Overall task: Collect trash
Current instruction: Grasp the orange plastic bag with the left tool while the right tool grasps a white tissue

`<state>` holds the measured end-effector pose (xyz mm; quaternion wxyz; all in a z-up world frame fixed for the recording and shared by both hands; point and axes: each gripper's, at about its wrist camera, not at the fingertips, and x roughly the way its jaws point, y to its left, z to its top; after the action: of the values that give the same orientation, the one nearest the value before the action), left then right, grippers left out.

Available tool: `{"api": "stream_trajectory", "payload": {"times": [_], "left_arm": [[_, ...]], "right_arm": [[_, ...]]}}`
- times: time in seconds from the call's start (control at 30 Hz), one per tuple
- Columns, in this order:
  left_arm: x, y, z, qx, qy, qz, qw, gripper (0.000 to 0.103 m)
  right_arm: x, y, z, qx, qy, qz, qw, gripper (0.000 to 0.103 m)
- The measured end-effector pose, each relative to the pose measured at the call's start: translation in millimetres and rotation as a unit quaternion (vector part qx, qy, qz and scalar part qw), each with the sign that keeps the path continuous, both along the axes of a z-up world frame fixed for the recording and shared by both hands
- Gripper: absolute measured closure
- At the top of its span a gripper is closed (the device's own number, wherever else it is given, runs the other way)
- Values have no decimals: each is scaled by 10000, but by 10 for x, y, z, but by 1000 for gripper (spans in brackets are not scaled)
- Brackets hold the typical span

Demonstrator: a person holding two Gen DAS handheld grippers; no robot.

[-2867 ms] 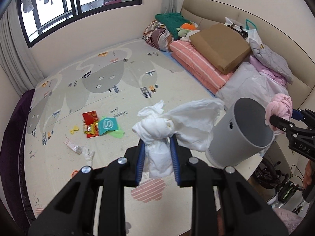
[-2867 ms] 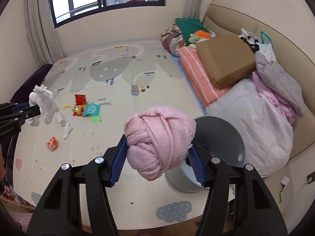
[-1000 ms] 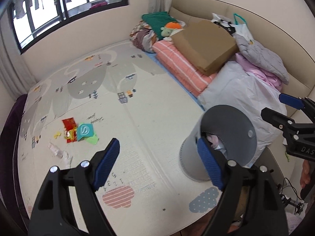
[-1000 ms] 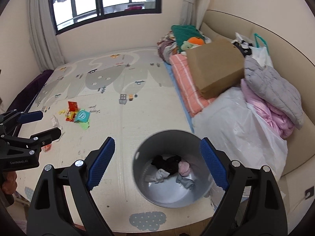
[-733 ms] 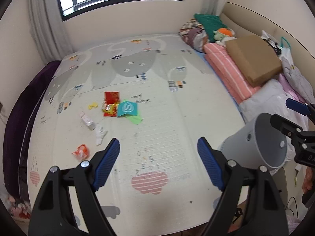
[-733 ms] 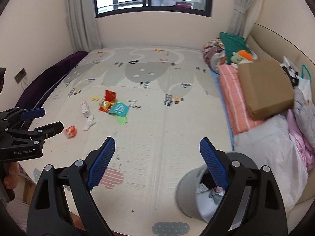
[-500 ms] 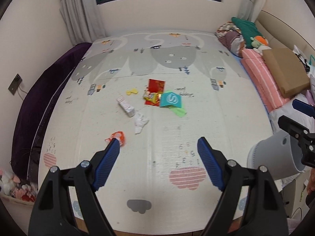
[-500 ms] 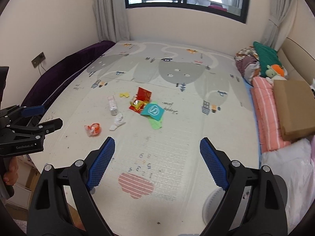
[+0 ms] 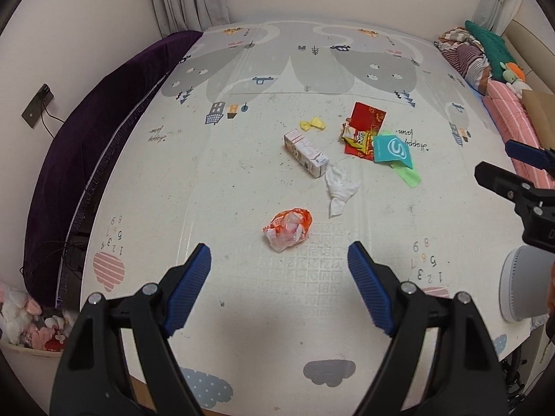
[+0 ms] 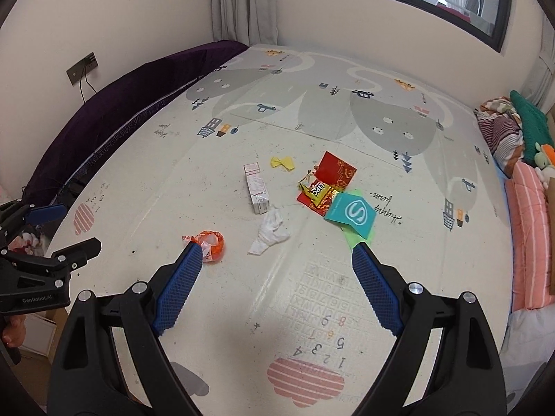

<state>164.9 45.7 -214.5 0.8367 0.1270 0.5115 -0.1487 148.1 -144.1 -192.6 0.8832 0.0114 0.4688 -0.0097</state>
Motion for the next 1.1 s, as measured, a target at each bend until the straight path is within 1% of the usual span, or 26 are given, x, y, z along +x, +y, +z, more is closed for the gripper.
{"api": "stream_trajectory", "payload": {"times": [0.07,0.17,0.33,0.47,0.6,0.7,0.83,0.87,0.9,0.93,1.0,1.03,1.07,1.1], "left_arm": [[105,34,-235,-37,110,51,9999,22],[244,45,-603,-105,289,129,9994,22],[469,3,-1202,-253,552,223,9979,22],[610,-68,-1597,-188,606,167,9978,22],[739,-132,-1893,-199,574,90,9981,22],[808,-196,-2133,-75,531,-27,9986,22],[864,-247,-2447,73,604,-189,9980,23],[872,-245,-2503,72,619,-218,9978,24],[874,-245,-2548,96,611,-234,9978,27],[884,-245,-2588,99,626,-263,9976,34],[907,-245,-2637,13,673,-278,9973,40],[922,-244,-2655,6,670,-260,9974,43],[932,-244,-2662,1,664,-254,9975,44],[942,-247,-2661,-8,656,-253,9975,51]], "right_arm": [[171,50,-235,-4,67,48,10000,18],[390,86,-636,-145,154,91,9997,18],[772,100,-1392,-152,434,96,9989,18],[1056,94,-1893,-136,564,113,9983,18],[1297,78,-2252,-122,637,193,9977,18],[1429,85,-2489,-137,691,290,9971,18],[1521,97,-2744,-173,840,436,9954,18],[1534,105,-2790,-184,874,474,9949,18],[1542,113,-2830,-189,912,508,9944,18],[1543,118,-2861,-191,949,534,9939,18],[1546,141,-2913,-186,1026,599,9927,24],[1555,158,-2935,-185,1078,637,9920,35],[1560,175,-2960,-154,1151,692,9908,54],[1571,191,-2990,-87,1241,751,9894,64]]}}
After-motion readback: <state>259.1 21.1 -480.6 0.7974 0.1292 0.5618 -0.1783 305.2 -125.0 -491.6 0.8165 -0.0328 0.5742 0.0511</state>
